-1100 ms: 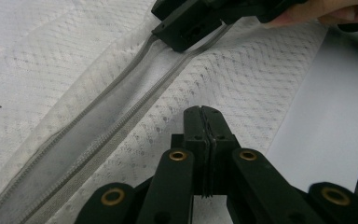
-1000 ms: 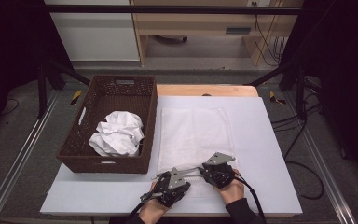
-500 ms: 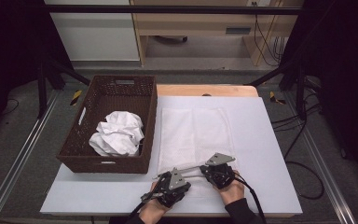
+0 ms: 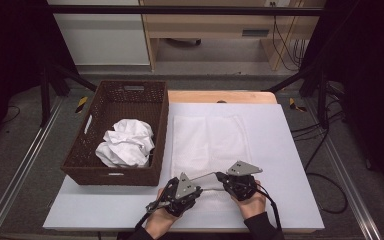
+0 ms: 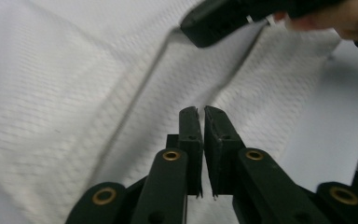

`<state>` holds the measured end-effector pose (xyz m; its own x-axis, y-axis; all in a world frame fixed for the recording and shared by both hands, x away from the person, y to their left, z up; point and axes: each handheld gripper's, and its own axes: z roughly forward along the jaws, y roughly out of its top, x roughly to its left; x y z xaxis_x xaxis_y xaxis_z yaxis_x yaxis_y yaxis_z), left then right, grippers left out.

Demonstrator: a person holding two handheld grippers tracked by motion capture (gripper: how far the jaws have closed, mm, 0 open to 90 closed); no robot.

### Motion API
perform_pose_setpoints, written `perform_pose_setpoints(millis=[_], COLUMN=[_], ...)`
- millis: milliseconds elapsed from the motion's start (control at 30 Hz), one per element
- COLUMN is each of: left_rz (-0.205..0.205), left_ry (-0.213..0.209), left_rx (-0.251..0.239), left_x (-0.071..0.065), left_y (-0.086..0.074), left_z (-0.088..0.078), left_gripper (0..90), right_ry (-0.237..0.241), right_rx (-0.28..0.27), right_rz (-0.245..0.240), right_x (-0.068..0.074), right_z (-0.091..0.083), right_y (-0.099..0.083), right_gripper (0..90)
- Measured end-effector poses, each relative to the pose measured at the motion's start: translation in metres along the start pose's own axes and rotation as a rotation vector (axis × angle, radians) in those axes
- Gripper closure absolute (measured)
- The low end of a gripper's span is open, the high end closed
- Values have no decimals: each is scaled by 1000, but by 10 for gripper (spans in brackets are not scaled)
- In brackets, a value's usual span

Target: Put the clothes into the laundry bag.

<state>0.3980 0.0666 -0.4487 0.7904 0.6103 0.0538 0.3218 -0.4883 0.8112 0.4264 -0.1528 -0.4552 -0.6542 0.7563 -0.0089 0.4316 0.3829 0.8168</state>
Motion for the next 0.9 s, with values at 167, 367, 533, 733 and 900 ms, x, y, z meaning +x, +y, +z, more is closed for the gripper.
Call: perform_pose_setpoints(millis=[167,367,533,733,900], left_rz=[49,80,84,62,53], left_ry=[96,115,147,142,128], left_rx=[-2,60,105,98,88], left_x=[4,6,5,9,12], left_y=[17,30,27,24,24], left_z=[3,31,49,50,46], left_gripper=[590,495,568,836,867], right_ry=[8,12,12,11,10], right_rx=[-2,-25,-34,-28,-17], right_rz=[-11,-10,-14,-15,-19], right_x=[1,1,1,1,2], right_z=[-2,-7,-9,-8,-6], right_y=[2,5,6,6,6], right_gripper=[887,888,888,888,849])
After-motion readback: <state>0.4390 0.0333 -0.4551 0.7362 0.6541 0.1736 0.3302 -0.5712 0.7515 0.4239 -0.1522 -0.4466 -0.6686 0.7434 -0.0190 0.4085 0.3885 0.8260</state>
